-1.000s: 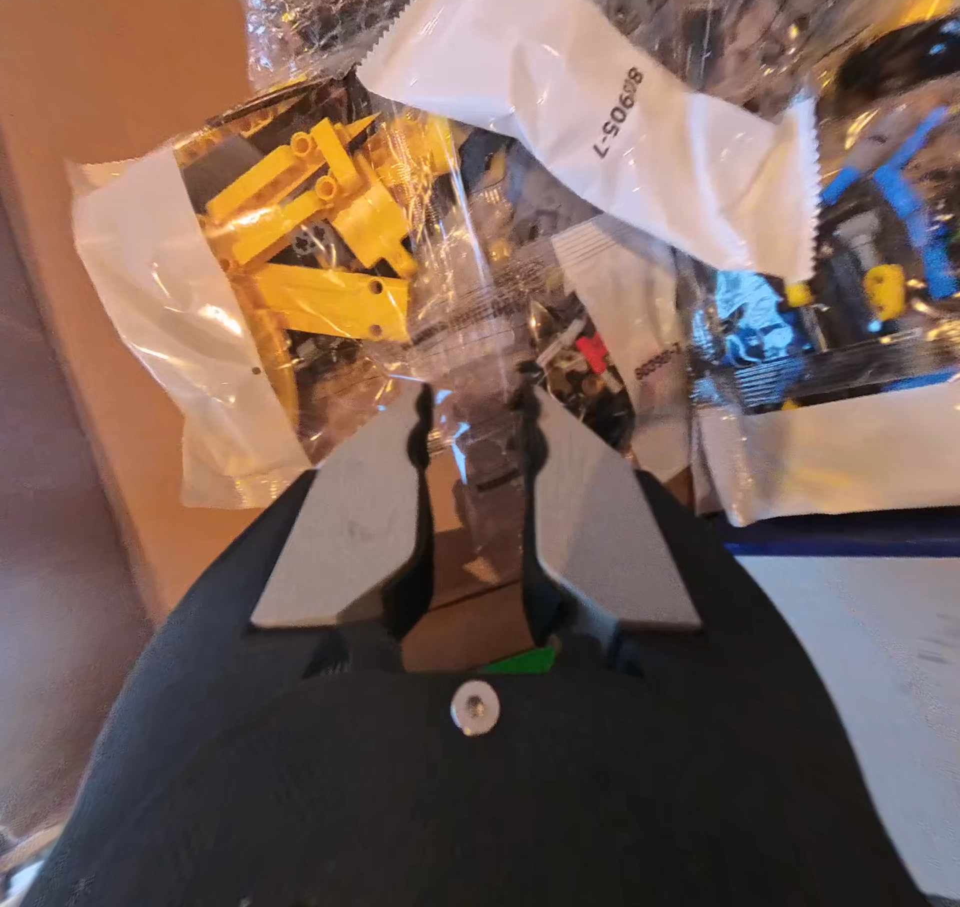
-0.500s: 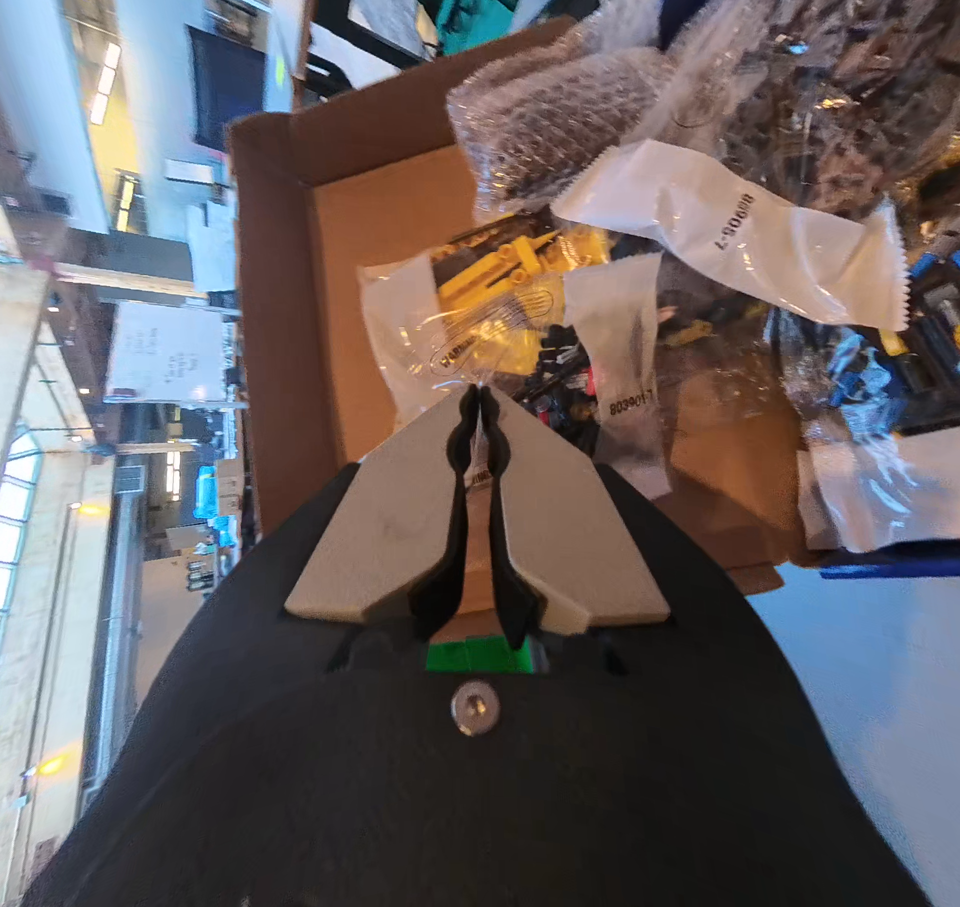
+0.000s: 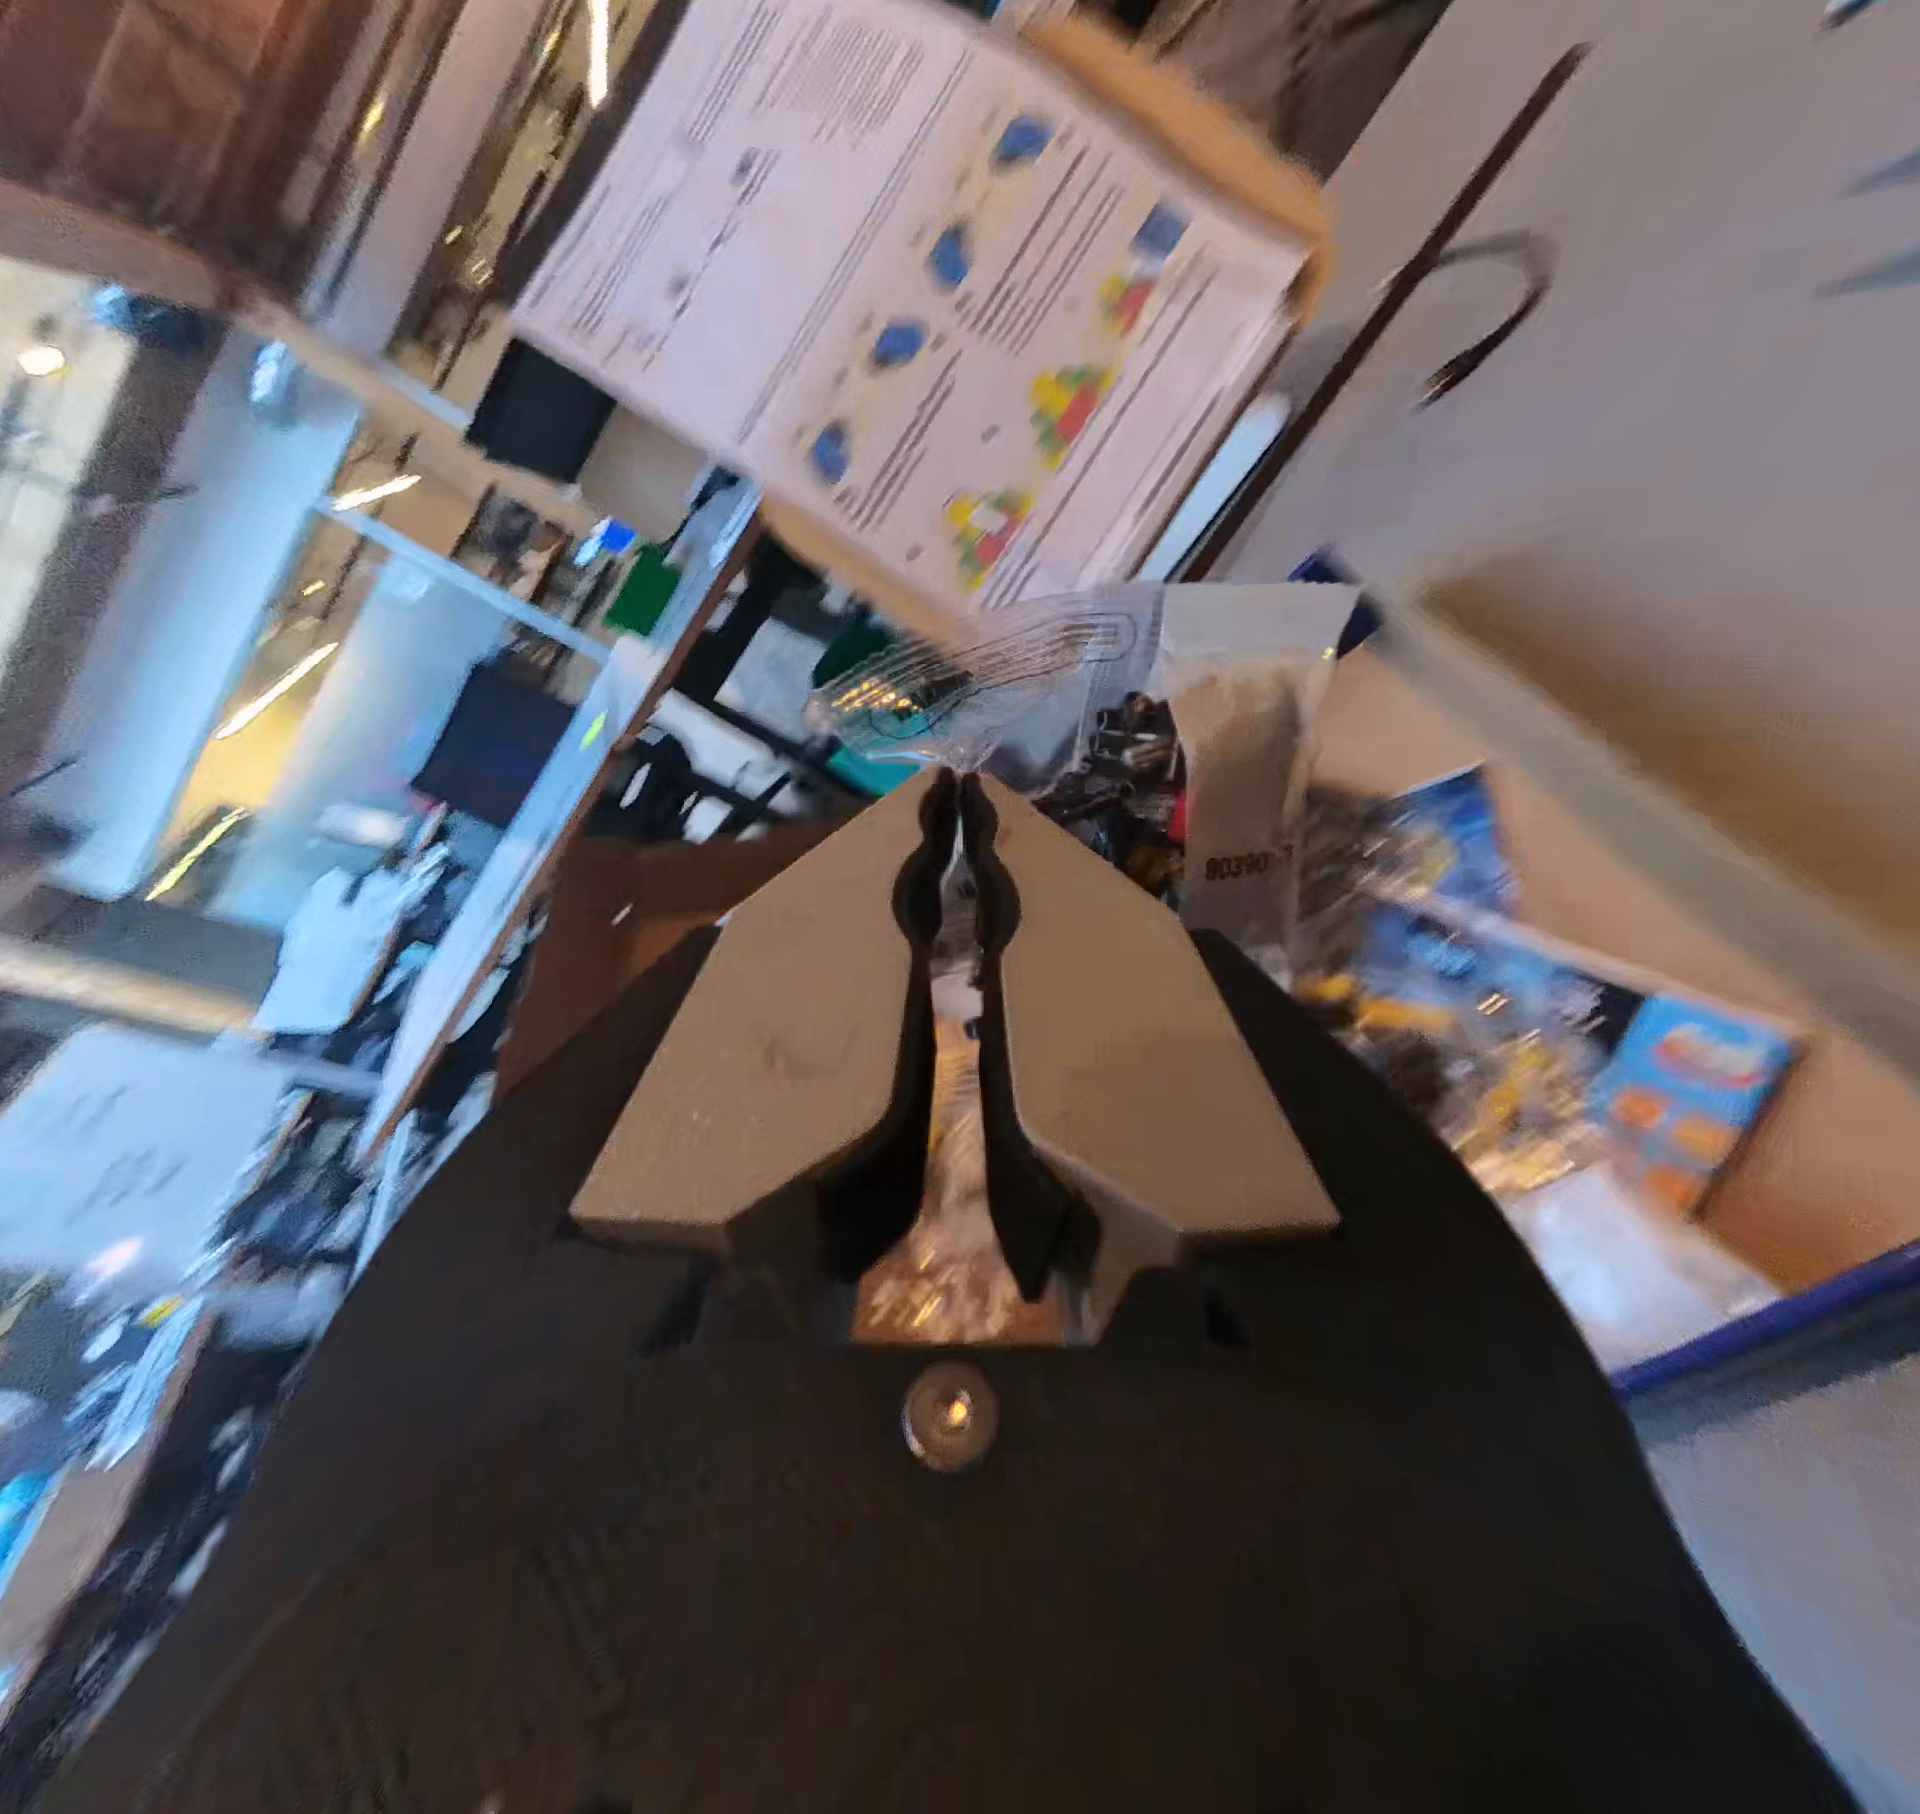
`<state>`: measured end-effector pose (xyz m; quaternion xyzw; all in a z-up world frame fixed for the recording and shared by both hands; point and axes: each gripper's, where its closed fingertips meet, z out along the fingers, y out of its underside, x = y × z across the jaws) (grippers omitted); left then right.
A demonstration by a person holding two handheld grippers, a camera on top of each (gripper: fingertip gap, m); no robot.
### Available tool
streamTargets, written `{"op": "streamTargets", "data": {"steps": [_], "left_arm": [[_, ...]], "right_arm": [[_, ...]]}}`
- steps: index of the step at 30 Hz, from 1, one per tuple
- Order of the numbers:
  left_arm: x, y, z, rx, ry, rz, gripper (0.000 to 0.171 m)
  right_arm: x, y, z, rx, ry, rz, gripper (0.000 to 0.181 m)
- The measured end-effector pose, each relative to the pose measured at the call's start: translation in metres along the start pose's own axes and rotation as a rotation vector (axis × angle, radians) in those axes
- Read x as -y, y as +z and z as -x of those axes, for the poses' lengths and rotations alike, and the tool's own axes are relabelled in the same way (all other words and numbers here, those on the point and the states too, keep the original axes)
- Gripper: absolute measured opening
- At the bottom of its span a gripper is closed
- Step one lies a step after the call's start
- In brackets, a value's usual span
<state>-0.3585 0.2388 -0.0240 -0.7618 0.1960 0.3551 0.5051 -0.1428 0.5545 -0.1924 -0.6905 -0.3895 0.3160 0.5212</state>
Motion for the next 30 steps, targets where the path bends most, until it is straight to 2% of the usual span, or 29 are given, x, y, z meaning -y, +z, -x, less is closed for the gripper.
{"op": "streamTargets", "data": {"steps": [5,10,13,15,17,18,20,23,25,27,30], "left_arm": [[0.059,0.048,-0.059,-0.194,-0.016,-0.119,0.0],[0.093,0.112,-0.136,-0.471,-0.063,-0.142,0.0],[0.094,0.149,-0.182,-0.61,-0.03,-0.092,0.0],[0.079,0.177,-0.204,-0.649,-0.048,0.02,0.015],[0.072,0.192,-0.213,-0.665,-0.114,0.065,0.039],[0.071,0.194,-0.211,-0.648,-0.157,0.07,0.041],[0.072,0.183,-0.203,-0.614,-0.228,0.05,0.043],[0.062,0.138,-0.189,-0.546,-0.259,-0.012,0.05],[0.045,0.099,-0.179,-0.501,-0.288,-0.039,0.05],[0.021,0.063,-0.171,-0.478,-0.372,-0.052,0.041],[0.0,0.032,-0.168,-0.498,-0.535,-0.074,0.04]], "right_arm": [[-0.004,0.003,0.004,0.002,-0.03,0.02,0.044],[-0.002,0.003,0.003,0.013,-0.008,0.008,0.044],[-0.001,0.002,0.001,0.018,0.006,0.003,0.044],[-0.002,0.003,0.001,0.021,0.013,0.007,0.044],[-0.003,0.003,0.0,0.023,0.015,0.012,0.045],[-0.003,0.003,0.0,0.026,0.017,0.012,0.045],[0.0,0.002,0.001,0.036,0.021,0.0,0.045],[0.003,0.002,0.01,0.063,0.014,-0.009,0.045],[0.002,0.005,0.02,0.08,-0.013,0.006,0.045],[-0.002,0.01,0.03,0.076,-0.06,0.031,0.047],[-0.01,0.019,0.046,0.065,-0.137,0.069,0.049]]}}
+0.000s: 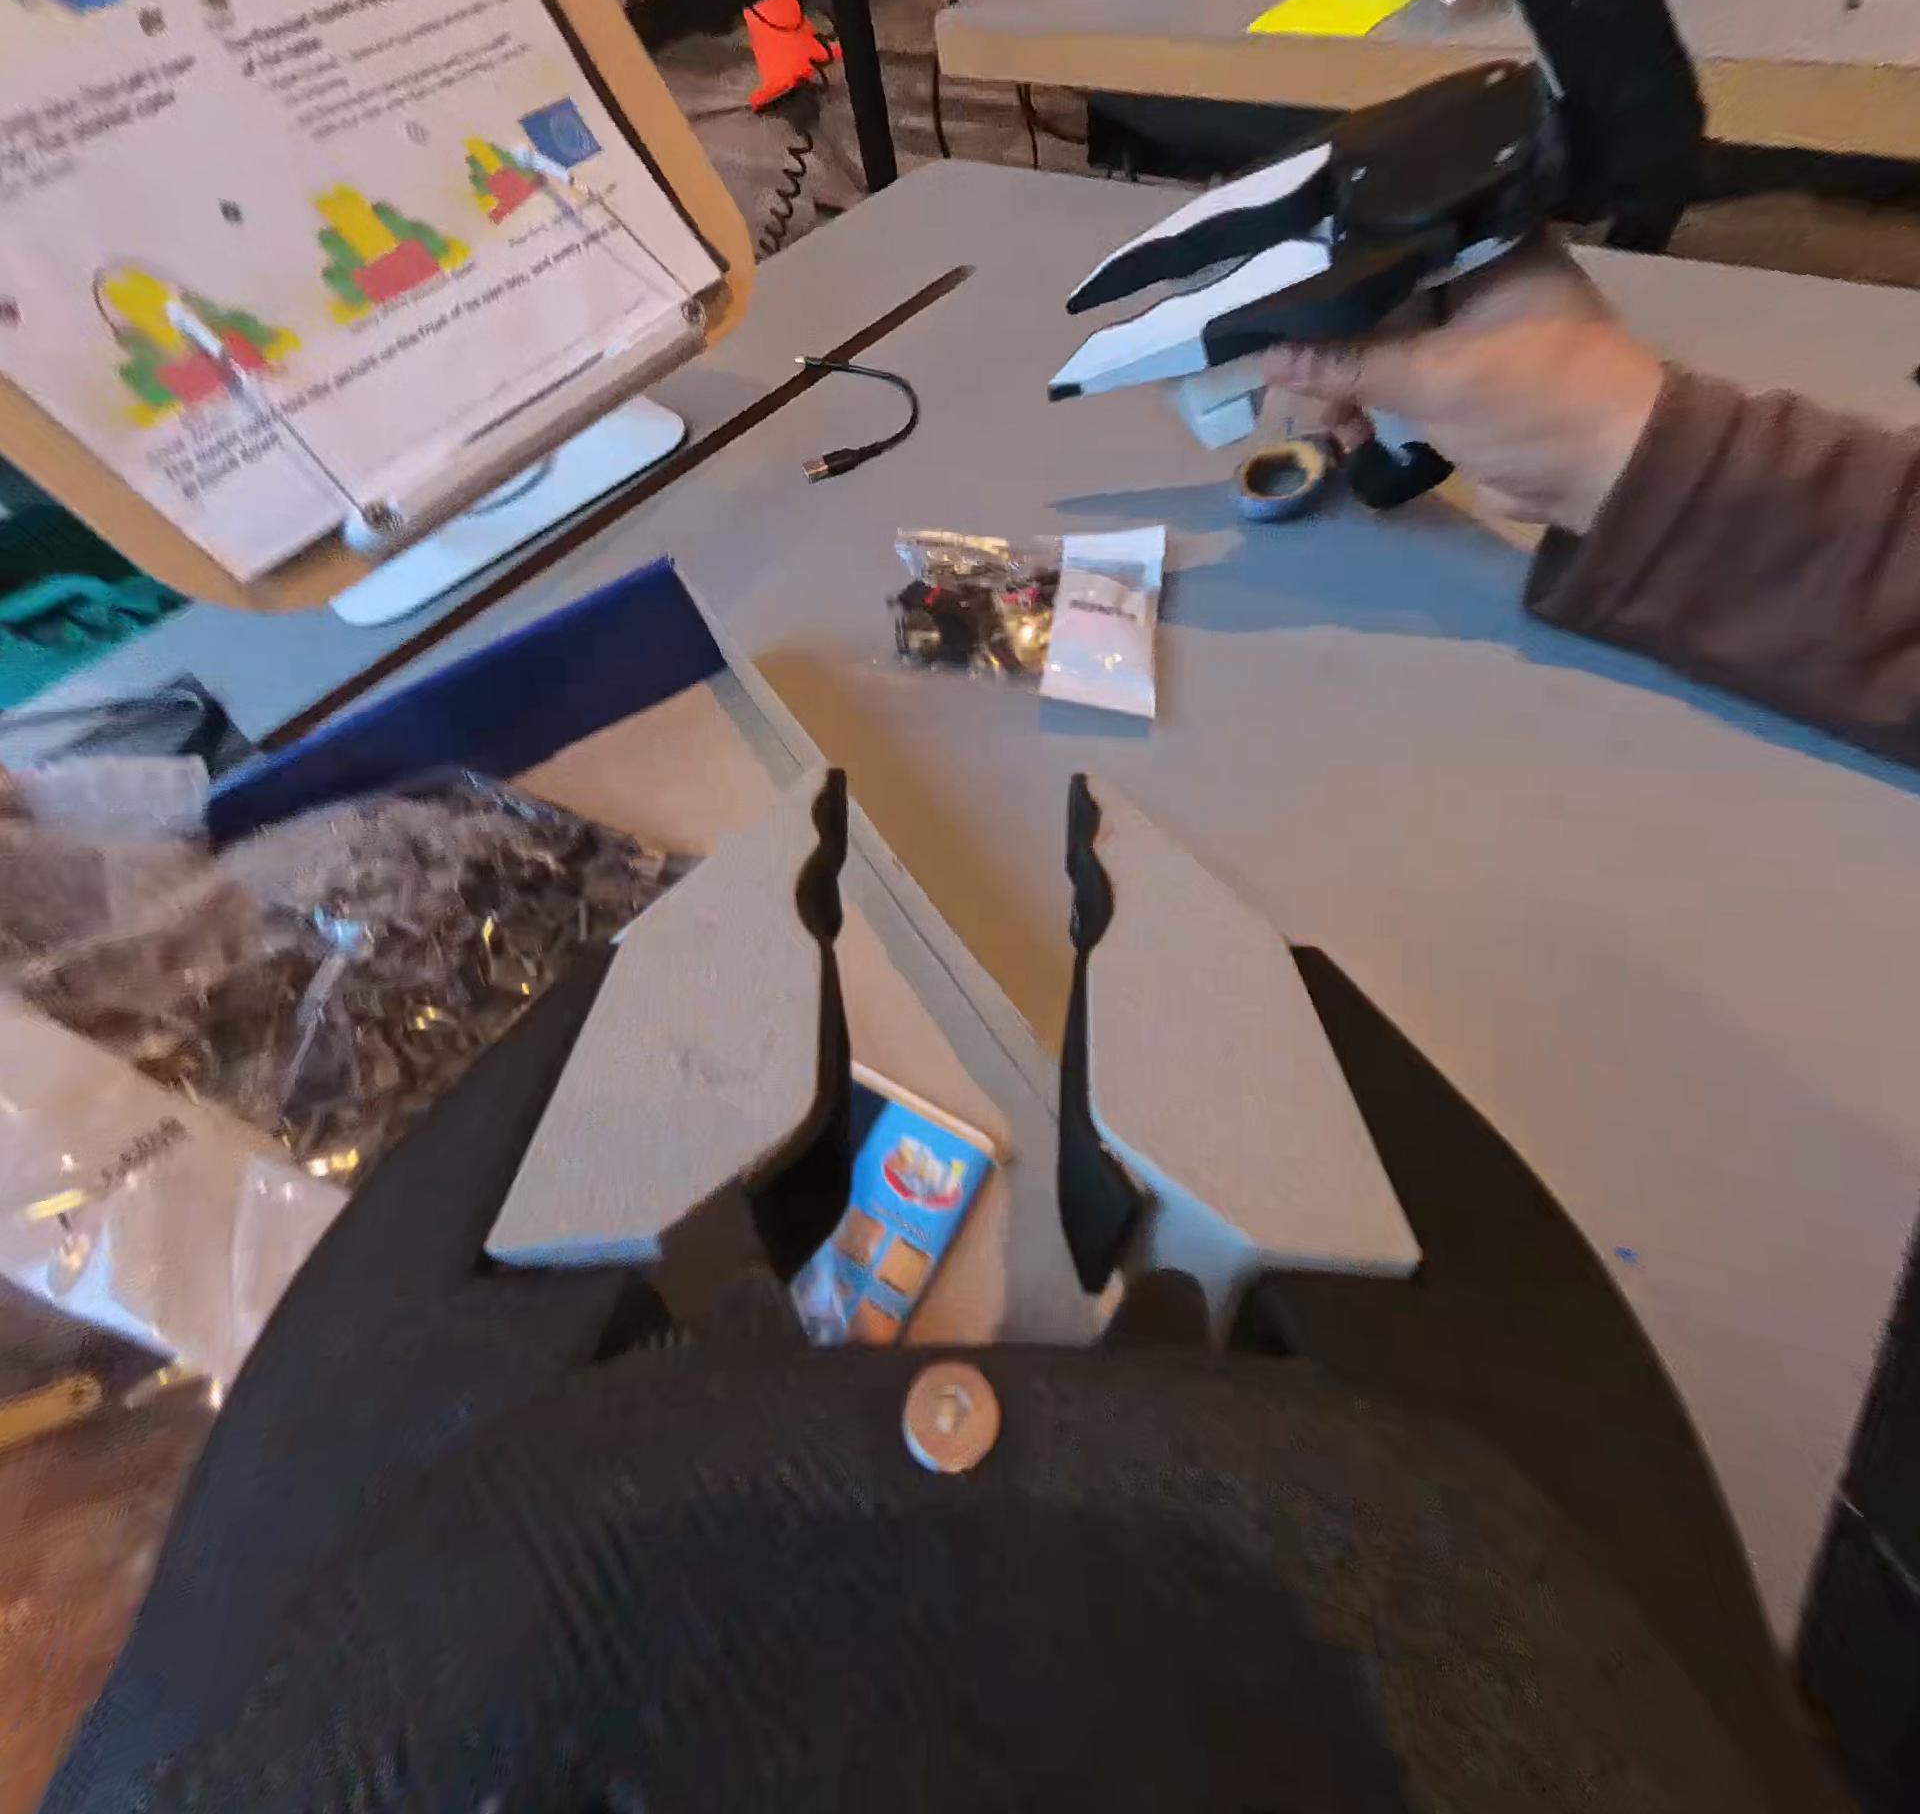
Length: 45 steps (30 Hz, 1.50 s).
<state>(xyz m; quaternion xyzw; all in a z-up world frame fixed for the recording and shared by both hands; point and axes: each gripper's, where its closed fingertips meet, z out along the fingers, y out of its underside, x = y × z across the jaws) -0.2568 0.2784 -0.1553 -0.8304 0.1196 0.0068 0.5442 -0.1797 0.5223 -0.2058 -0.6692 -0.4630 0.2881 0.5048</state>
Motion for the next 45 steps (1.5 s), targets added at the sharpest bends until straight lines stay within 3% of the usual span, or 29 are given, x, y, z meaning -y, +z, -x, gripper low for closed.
{"op": "streamTargets", "data": {"steps": [2,7,9,11,12,17,20,23,25,30,32,35,37,41,45], "left_arm": [[-0.009,-0.005,0.007,0.03,-0.011,0.016,0.049],[-0.004,-0.005,0.028,0.09,-0.062,-0.044,0.049],[0.002,0.001,0.05,0.175,-0.107,-0.072,0.04],[0.004,0.006,0.08,0.324,-0.182,-0.091,0.014],[0.0,0.008,0.087,0.364,-0.206,-0.076,0.014],[-0.024,0.009,0.06,0.246,-0.363,-0.009,0.023],[-0.021,-0.018,0.081,0.319,-0.346,-0.017,0.019],[-0.017,-0.051,0.119,0.437,-0.278,0.031,0.027],[-0.025,-0.063,0.139,0.467,-0.242,0.119,0.042],[-0.062,-0.051,0.167,0.456,-0.169,0.383,0.057],[-0.081,-0.043,0.175,0.467,-0.173,0.5,0.055],[-0.097,-0.024,0.176,0.412,-0.181,0.558,0.051],[-0.103,-0.018,0.183,0.419,-0.154,0.578,0.019],[-0.079,-0.015,0.187,0.455,-0.038,0.505,0.0],[-0.019,-0.022,0.187,0.551,0.145,0.383,0.0]], "right_arm": [[-0.006,0.007,0.011,0.003,-0.035,0.03,0.048],[-0.022,0.02,0.027,-0.012,-0.116,0.113,0.048],[-0.026,0.023,0.032,-0.006,-0.132,0.128,0.049],[-0.029,0.025,0.033,-0.015,-0.152,0.146,0.051],[-0.03,0.026,0.033,-0.021,-0.161,0.152,0.051],[-0.034,0.028,0.037,-0.018,-0.188,0.176,0.054],[-0.035,0.029,0.04,-0.012,-0.206,0.185,0.055],[-0.033,0.03,0.046,0.017,-0.2,0.18,0.055],[-0.032,0.031,0.05,0.029,-0.206,0.181,0.055],[-0.029,0.029,0.061,0.062,-0.233,0.176,0.055],[-0.027,0.029,0.066,0.072,-0.239,0.17,0.055],[-0.025,0.027,0.07,0.086,-0.246,0.164,0.055],[-0.023,0.025,0.073,0.091,-0.249,0.156,0.055],[-0.016,0.021,0.075,0.1,-0.237,0.129,0.054],[-0.012,0.019,0.075,0.11,-0.218,0.11,0.054]]}}
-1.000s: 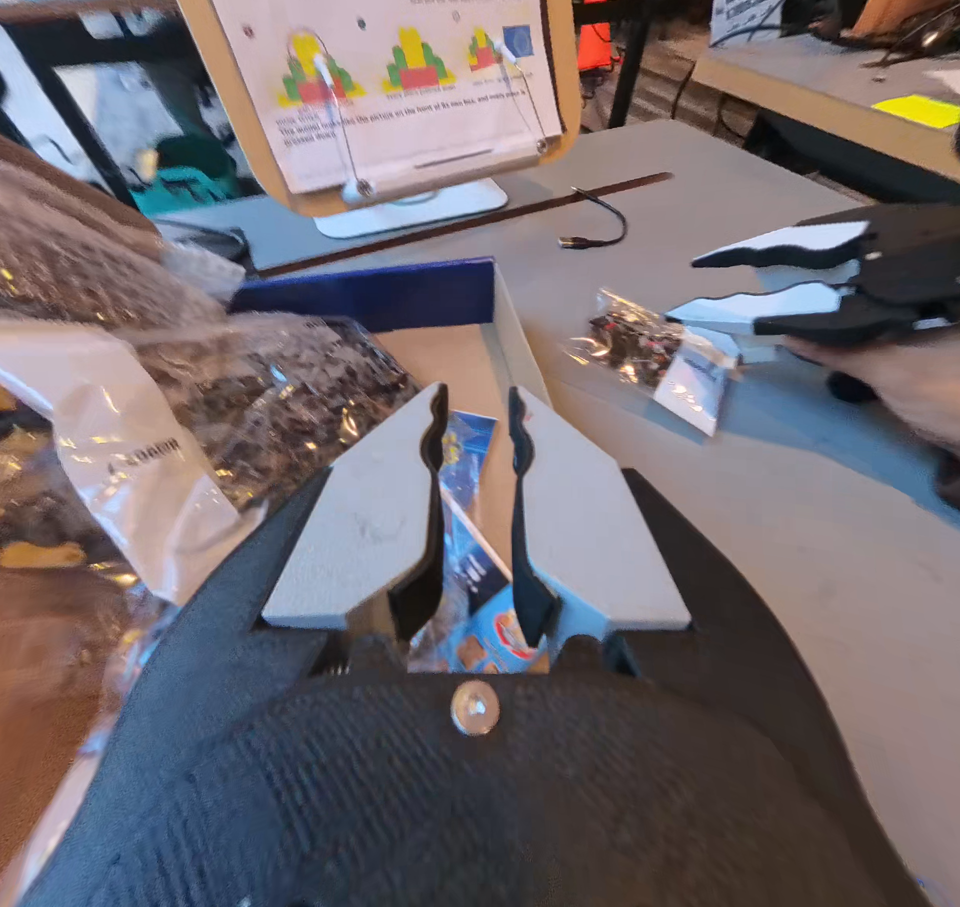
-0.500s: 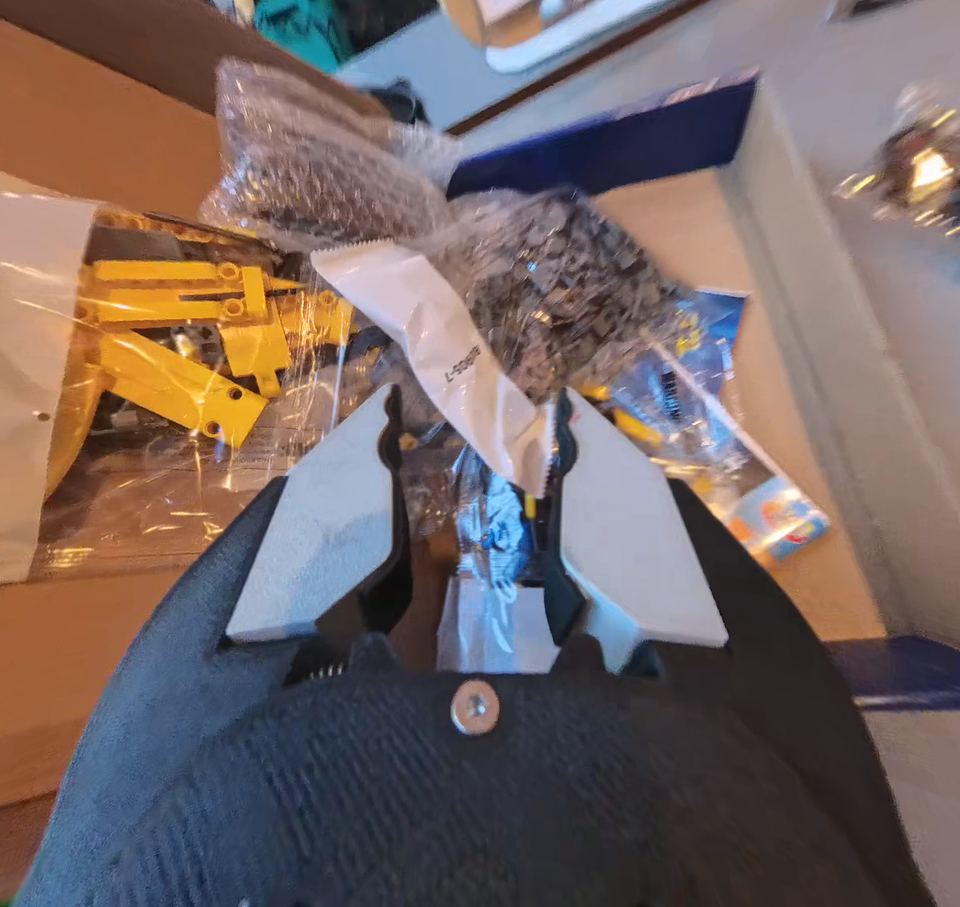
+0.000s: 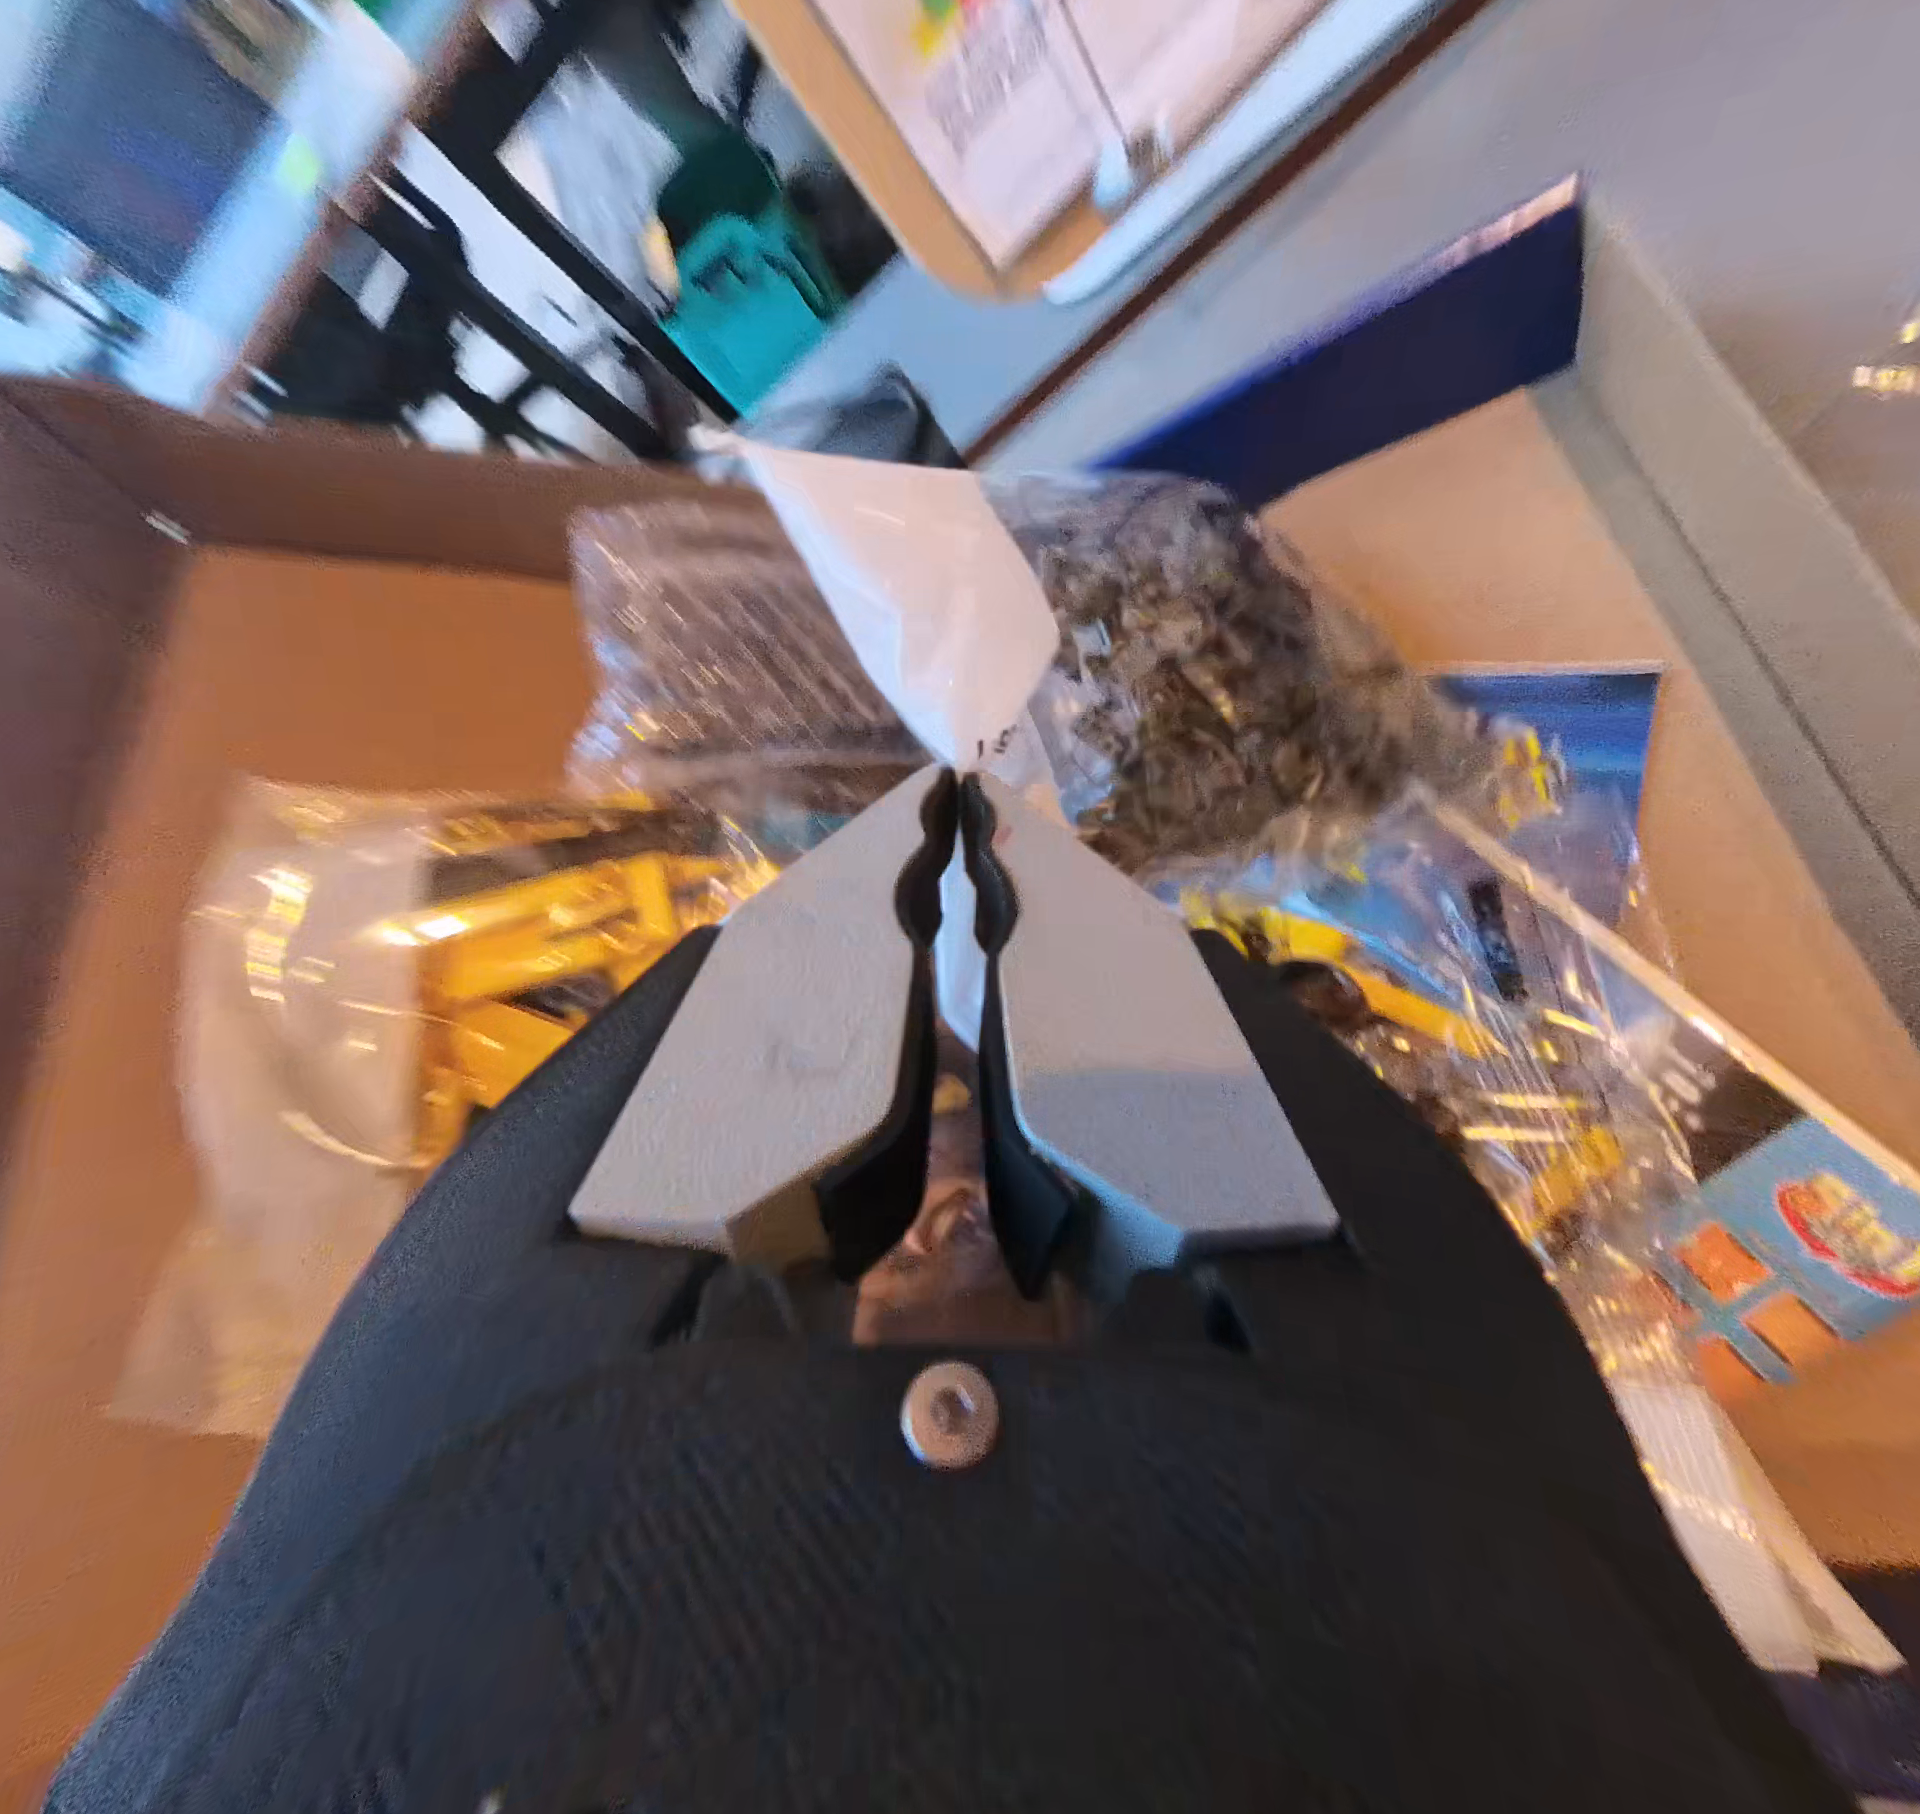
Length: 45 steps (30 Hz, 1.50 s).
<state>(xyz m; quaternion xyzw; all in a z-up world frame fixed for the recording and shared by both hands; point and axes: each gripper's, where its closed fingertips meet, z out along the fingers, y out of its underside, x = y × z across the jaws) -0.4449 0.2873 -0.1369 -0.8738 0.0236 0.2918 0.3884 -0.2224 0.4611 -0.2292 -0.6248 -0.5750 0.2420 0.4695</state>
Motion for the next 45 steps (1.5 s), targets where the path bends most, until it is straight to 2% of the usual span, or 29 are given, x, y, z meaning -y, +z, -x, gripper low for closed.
{"op": "streamTargets", "data": {"steps": [3,6,8,13,16,18,21,25,27,30,32,35,38,40,45], "left_arm": [[0.053,-0.03,0.004,0.05,0.05,-0.149,0.0],[0.105,-0.061,-0.012,-0.021,0.041,-0.312,0.0],[0.13,-0.074,-0.026,-0.067,0.054,-0.372,0.0],[0.175,-0.082,-0.065,-0.217,0.065,-0.444,0.0],[0.185,-0.065,-0.087,-0.279,0.073,-0.413,0.0],[0.173,-0.037,-0.108,-0.351,0.066,-0.3,0.001],[0.155,-0.007,-0.125,-0.391,0.012,-0.227,0.01],[0.127,-0.012,-0.127,-0.375,-0.002,-0.228,0.022],[0.104,-0.022,-0.117,-0.322,-0.004,-0.237,0.023],[0.056,-0.033,-0.092,-0.211,-0.016,-0.203,0.023],[0.022,-0.036,-0.07,-0.138,-0.003,-0.142,0.025],[-0.021,-0.037,-0.034,-0.035,0.054,0.005,0.038],[-0.044,-0.037,-0.013,-0.019,0.052,0.084,0.05],[-0.053,-0.029,0.004,0.012,0.024,0.112,0.05],[-0.078,-0.001,0.017,0.018,0.019,0.233,0.058]], "right_arm": [[0.002,-0.004,-0.006,-0.011,0.013,-0.015,0.054],[0.005,-0.013,-0.027,-0.067,0.04,-0.04,0.052],[0.007,-0.023,-0.046,-0.104,0.094,-0.075,0.051],[0.008,-0.045,-0.081,-0.176,0.216,-0.151,0.049],[0.007,-0.051,-0.091,-0.195,0.245,-0.167,0.049],[0.006,-0.052,-0.094,-0.198,0.255,-0.166,0.049],[0.001,-0.049,-0.093,-0.192,0.26,-0.148,0.049],[-0.002,-0.043,-0.089,-0.177,0.248,-0.123,0.049],[-0.003,-0.041,-0.086,-0.165,0.244,-0.114,0.049],[-0.004,-0.037,-0.081,-0.151,0.235,-0.103,0.049],[-0.005,-0.033,-0.077,-0.141,0.227,-0.091,0.049],[-0.006,-0.027,-0.069,-0.122,0.21,-0.074,0.049],[-0.009,-0.021,-0.062,-0.111,0.185,-0.051,0.049],[-0.01,-0.018,-0.057,-0.104,0.17,-0.038,0.049],[-0.013,-0.014,-0.049,-0.091,0.152,-0.023,0.049]]}}
